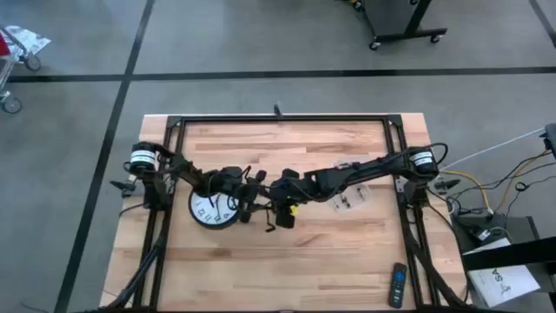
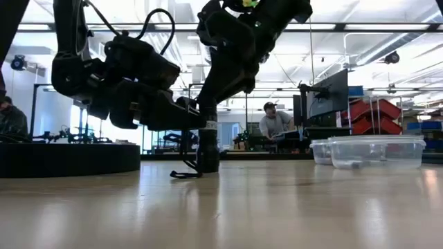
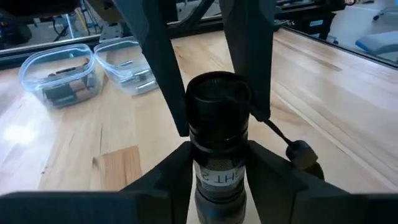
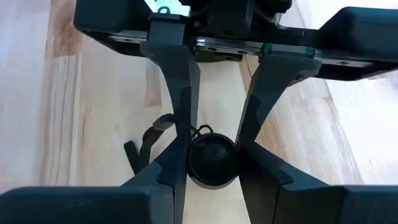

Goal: Insert battery
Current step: Close the black battery compartment

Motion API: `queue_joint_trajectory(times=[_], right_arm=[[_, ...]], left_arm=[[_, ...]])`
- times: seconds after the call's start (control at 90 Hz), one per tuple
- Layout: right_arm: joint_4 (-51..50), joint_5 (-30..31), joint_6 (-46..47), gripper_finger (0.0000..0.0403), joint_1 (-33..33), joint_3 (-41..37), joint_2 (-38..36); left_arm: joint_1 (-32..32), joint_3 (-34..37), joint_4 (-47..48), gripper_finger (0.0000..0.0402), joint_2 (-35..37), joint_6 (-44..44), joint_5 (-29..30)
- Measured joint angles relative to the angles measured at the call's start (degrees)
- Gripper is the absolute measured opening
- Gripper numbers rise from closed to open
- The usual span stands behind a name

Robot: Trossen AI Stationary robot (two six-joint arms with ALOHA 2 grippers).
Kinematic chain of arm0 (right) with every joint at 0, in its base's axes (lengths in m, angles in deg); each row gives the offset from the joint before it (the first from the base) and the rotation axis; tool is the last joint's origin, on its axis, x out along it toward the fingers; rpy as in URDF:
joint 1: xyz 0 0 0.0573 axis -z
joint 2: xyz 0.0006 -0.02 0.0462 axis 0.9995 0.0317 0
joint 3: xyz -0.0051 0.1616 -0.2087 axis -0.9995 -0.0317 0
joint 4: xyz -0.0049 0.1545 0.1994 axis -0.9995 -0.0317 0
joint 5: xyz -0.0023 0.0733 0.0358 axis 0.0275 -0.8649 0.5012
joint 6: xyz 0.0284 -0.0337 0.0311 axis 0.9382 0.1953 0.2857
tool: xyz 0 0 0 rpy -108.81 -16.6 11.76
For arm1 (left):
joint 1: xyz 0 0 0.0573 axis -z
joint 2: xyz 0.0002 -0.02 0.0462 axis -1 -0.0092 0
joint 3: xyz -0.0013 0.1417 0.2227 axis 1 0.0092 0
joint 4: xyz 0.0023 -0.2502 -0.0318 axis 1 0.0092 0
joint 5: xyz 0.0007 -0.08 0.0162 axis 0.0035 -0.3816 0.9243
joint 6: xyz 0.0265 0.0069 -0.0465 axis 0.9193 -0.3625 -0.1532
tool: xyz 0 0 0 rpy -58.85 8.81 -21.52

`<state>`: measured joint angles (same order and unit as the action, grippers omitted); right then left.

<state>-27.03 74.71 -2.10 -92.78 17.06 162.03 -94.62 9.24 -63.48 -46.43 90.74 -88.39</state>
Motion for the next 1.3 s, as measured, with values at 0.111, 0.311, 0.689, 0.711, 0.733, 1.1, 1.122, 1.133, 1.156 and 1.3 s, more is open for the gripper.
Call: queue_joint_trajectory(times=[0.111,0.311,0.689,0.711,0.733,1.1,1.122,1.133,1.156,1.3], right_arm=[[0.73,0.09,-0.06,0.0091,0.07,0.09,0.07],[0.67,0.13,-0.08,0.0091,0.09,0.11,0.09],[0.21,0.81,0.32,0.0091,-0.15,0.04,0.09],[0.12,1.01,0.64,0.0091,-0.15,0.04,0.09],[0.04,1.27,1.13,0.0091,-0.15,0.04,0.09],[-0.07,7.51,11.93,0.0091,-0.42,0.04,0.31],[-0.09,7.83,12.52,0.0091,-0.42,0.04,0.31],[-0.09,7.98,12.75,0.0091,-0.42,0.04,0.31],[-0.11,8.39,13.35,0.0091,-0.42,0.04,0.31],[-0.77,10.28,16.50,0.0091,-0.44,0.06,0.35]], left_arm=[[0.09,-0.14,-0.34,0.0140,-0.60,0.03,0.00],[0.09,-0.91,-1.39,0.0159,-1.62,-0.53,-0.06],[0.13,-1.21,-0.82,0.0099,-1.68,-3.48,1.79],[0.15,-1.21,-0.72,0.0099,-1.64,-4.01,2.36],[0.15,-1.20,-0.64,0.0099,-1.58,-4.57,3.07],[0.74,-1.12,0.43,0.0099,-0.58,-14.51,12.88],[0.94,-1.12,0.46,0.0099,-0.57,-15.04,13.88],[1.06,-1.12,0.49,0.0099,-0.57,-15.19,14.32],[1.31,-1.12,0.59,0.0099,-0.57,-15.52,15.29],[2.87,-1.20,0.83,0.0099,-0.45,-17.35,21.58]])
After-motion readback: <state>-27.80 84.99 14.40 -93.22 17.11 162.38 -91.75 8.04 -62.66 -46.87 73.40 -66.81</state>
